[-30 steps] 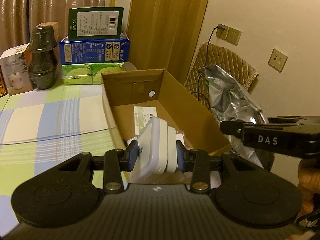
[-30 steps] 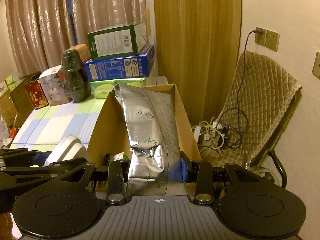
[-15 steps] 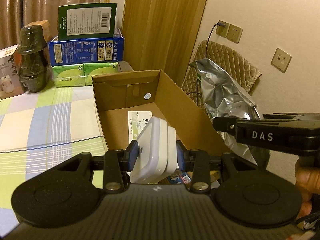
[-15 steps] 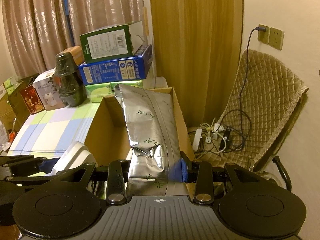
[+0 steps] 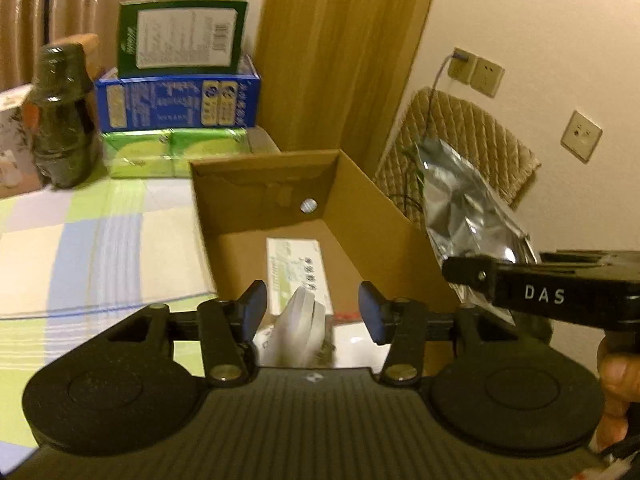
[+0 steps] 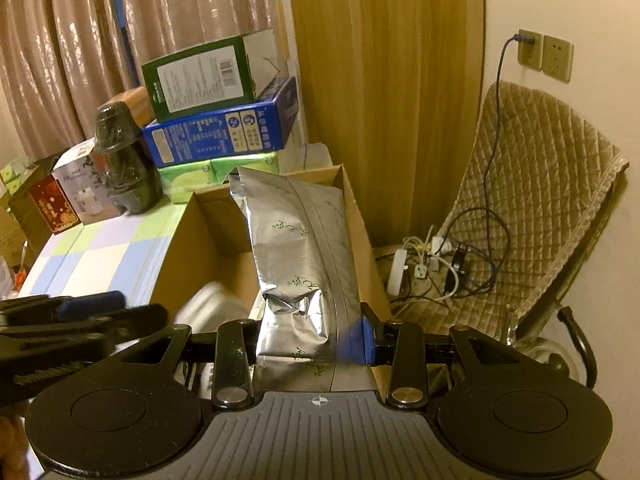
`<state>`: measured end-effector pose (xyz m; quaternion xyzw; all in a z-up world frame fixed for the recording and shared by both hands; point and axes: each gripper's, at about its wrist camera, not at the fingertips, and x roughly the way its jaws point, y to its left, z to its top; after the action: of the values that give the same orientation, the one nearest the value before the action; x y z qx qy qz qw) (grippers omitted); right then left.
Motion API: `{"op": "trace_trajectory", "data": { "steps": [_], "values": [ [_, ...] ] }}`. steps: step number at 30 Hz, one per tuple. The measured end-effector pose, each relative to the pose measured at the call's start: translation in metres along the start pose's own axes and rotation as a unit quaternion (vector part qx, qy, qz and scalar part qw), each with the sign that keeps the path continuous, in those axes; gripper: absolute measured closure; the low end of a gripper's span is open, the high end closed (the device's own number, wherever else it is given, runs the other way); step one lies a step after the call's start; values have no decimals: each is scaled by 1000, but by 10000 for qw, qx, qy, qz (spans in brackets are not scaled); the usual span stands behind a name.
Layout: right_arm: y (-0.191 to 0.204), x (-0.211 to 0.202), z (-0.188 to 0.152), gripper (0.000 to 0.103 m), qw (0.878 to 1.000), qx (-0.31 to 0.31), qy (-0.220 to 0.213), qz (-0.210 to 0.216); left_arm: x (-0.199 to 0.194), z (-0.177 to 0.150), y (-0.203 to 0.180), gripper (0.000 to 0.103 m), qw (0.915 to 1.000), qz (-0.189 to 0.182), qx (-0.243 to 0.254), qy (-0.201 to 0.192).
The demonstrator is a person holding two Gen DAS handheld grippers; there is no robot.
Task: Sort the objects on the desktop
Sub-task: 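Open the left tool over the box while the right tool releases the foil bag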
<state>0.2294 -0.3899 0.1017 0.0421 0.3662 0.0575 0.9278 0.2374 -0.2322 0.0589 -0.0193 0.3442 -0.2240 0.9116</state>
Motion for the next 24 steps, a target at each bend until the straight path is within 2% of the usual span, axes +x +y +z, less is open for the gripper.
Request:
{"op": "trace_trajectory", "data": {
  "steps": [8, 11, 13, 14, 16, 17, 20, 24],
  "values": [
    [16, 23, 11, 67, 9998, 73, 4, 202, -15, -12, 30, 58, 9993, 194, -329, -39],
    [17, 32, 23, 65, 9988, 201, -213, 402, -19, -16, 36, 57, 9989, 257, -383, -38],
    [15, 35, 32, 44, 9981, 261, -310, 467, -22, -17, 40, 53, 9987, 294, -415, -50],
    [15, 32, 35, 30, 9979, 286, -396, 435, -23, -17, 42, 51, 9986, 317, -428, -63],
    [15, 22, 38, 27, 9972, 204, -580, 427, -26, -18, 45, 42, 9983, 371, -453, -71],
    [15, 19, 39, 26, 9973, 165, -596, 404, -28, -18, 46, 41, 9982, 376, -459, -90],
    [14, 10, 30, 20, 9977, 135, -562, 347, -34, -22, 48, 33, 9979, 409, -490, -135],
    [10, -4, 9, 14, 9986, 146, -457, 212, -42, -27, 49, 16, 9969, 472, -594, -197]
  ]
}}
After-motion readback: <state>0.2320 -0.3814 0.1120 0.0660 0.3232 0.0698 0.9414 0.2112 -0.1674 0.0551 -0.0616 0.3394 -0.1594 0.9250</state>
